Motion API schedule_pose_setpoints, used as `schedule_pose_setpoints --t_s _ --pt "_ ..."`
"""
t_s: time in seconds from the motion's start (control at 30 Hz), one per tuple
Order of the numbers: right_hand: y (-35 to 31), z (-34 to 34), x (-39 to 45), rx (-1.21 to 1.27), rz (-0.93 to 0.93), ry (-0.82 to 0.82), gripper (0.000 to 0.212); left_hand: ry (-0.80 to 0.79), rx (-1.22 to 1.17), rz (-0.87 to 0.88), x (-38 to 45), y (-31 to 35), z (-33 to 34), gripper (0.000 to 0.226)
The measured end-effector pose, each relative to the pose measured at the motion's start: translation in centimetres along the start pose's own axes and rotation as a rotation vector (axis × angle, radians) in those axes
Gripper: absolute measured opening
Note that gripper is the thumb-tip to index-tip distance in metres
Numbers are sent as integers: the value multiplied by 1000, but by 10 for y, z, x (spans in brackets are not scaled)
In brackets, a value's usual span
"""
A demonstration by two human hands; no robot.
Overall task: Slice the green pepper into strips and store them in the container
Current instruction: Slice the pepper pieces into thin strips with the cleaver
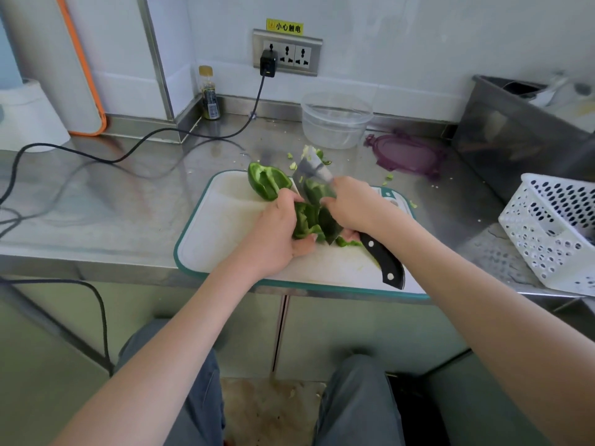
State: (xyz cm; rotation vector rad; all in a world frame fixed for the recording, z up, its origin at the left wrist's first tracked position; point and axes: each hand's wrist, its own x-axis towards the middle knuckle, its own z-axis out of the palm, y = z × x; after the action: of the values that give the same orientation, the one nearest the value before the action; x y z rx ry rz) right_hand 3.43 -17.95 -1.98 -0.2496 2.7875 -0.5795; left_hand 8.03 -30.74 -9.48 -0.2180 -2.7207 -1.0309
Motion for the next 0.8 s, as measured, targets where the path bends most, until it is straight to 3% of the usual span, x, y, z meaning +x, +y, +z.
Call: schedule_pose_setpoints --t_s 0.17,0.33,0.43,0.53,0.67,0.8 --pt "8 7 -17 -86 -109 125 20 98 168 85 -1 4 2 55" --pt "4 18 -27 -179 -132 179 3 127 179 49 -3 6 4 52" --pt "0 18 -16 -215 9 171 7 150 215 24 -3 3 4 49" --pt "-14 19 -7 -249 -6 185 22 195 186 -33 -1 0 2 51" --pt "-24 21 -10 -244 -45 215 29 176 146 -23 -2 -1 0 58" --pt "3 5 -19 -82 -52 103 15 28 109 47 -3 -3 -1 60"
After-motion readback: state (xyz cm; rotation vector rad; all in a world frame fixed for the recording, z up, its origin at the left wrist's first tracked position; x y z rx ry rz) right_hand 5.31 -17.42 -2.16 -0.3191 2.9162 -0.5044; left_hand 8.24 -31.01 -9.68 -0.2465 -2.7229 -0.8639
